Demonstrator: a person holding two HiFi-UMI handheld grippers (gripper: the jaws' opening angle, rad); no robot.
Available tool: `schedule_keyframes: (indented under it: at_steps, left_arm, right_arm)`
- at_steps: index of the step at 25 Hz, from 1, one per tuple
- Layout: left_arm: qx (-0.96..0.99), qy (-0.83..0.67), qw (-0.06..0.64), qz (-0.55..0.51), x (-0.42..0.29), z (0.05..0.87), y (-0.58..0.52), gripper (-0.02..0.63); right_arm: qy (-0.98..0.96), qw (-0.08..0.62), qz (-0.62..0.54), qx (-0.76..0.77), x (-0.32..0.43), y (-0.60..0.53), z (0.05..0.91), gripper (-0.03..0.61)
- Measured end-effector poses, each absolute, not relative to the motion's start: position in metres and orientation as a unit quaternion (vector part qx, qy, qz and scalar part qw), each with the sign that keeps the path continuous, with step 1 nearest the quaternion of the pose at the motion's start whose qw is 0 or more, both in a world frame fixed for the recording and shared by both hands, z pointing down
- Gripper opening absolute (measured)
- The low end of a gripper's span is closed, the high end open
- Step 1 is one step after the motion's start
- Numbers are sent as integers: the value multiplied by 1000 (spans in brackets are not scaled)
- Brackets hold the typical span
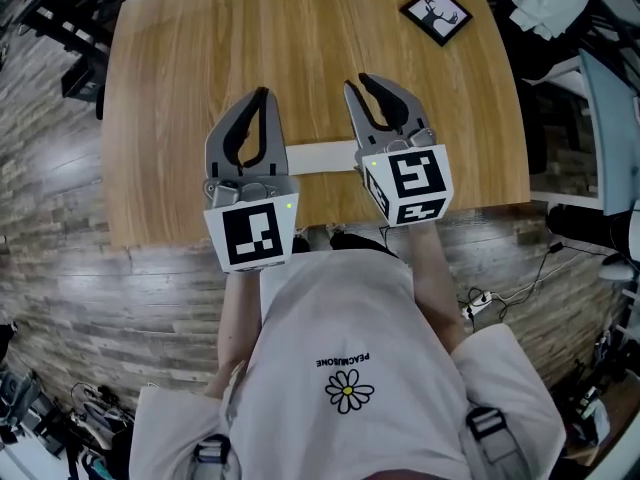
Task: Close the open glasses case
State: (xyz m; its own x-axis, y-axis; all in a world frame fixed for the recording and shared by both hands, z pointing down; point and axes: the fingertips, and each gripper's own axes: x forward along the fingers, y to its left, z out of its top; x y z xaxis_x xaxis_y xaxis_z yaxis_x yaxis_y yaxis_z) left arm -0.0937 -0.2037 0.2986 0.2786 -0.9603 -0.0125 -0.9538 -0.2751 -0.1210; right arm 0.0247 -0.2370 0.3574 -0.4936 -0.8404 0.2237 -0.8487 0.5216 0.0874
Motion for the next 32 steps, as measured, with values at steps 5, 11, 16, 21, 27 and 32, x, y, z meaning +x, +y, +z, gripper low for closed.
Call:
schedule_keyframes:
  at_steps: [5,11,16,21,27,32]
  left_arm:
    - [-800,596,68,-20,-89,283,-199,17]
    - [-798,598,80,-3,-88,264,-195,17]
    - [-797,597,85,3,-87,257,-194,17]
    - [-797,598,85,3,-88,256,-191,17]
    - [-794,602,86,3,-94,254,-189,17]
    - [-791,605,85,2,-96,256,-189,17]
  right_arm:
    - [-853,45,-33,520,30,-223,299,9]
    - [-846,1,-58,530,37,-205,267,8]
    - [-840,-1,-60,539,41,-200,266,8]
    - [-840,0,-55,539,41,-199,267,8]
    - [-839,-5,-55,542,40,-199,263,8]
    - [-838,-4,-57,542,42,-201,264,8]
